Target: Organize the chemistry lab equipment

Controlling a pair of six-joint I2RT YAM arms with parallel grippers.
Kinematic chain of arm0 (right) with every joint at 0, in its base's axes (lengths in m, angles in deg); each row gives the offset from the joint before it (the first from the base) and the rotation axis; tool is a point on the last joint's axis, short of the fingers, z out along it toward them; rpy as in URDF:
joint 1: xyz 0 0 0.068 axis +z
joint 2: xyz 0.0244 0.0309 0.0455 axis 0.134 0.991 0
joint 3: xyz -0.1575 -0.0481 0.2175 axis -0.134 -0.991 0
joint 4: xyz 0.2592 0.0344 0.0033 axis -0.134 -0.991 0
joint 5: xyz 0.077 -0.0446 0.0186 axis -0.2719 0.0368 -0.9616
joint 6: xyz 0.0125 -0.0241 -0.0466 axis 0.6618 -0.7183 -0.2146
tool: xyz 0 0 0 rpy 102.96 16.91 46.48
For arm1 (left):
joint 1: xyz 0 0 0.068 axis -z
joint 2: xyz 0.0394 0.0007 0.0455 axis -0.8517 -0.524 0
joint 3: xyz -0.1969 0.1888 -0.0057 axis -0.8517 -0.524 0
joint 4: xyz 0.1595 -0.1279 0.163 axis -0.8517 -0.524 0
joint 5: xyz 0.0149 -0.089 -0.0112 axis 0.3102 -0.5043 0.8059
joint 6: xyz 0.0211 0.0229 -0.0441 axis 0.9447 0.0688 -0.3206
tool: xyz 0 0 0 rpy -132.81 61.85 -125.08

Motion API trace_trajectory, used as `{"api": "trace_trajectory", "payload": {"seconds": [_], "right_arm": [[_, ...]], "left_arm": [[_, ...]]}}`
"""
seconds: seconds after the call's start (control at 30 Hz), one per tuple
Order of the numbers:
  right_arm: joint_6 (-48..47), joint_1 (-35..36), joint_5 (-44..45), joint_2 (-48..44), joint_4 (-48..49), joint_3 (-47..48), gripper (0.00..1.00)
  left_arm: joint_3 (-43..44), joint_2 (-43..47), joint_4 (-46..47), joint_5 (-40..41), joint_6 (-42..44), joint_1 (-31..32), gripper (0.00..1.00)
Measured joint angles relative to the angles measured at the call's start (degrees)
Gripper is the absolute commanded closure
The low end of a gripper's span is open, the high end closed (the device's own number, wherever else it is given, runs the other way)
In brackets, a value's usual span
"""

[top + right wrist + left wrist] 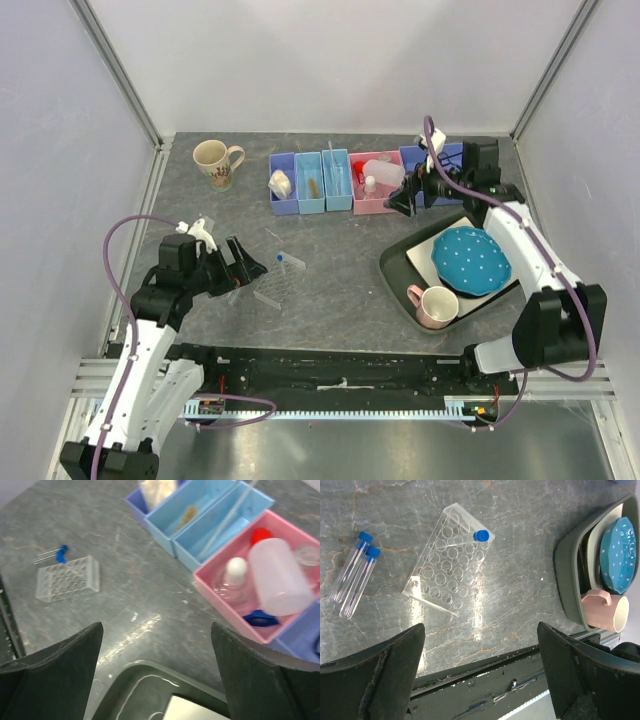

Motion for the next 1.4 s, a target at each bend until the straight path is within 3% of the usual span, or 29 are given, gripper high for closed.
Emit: {"api": "trace_trajectory", "payload": {"seconds": [0.17,0.23,0.47,0.9,1.17,1.4], "right_arm": [[10.05,0.0,-6.54,-9.55,13.62,-17.4,0.02],[12.02,-0.09,-8.24,-10.93,15.56,-19.43,0.02],[16.55,-1.68,-12.55,-11.5,23.78,-21.55,0.02],[16.79,-2.43,-14.86,-11.56,24.57,-21.84,0.02],[16.63,-2.43,-15.02,-11.78,24.41,-21.84,0.02],[16.59,-2.43,-15.02,-11.78,24.13,-21.84,0.02]], "left_arm": [[0.22,-4.02,-2.16,0.09,-0.09,0.02,0.02],[0.57,-5.81,-3.15,0.37,-0.07,0.02,0.02],[2.38,-14.73,-5.03,5.73,-0.02,0.02,0.07],[18.64,-37.18,-8.7,14.82,10.32,0.02,0.45],[21.14,-45.16,-11.56,22.43,19.5,0.09,0.53],[21.14,-48.46,-11.69,24.61,22.43,1.18,0.58]]}}
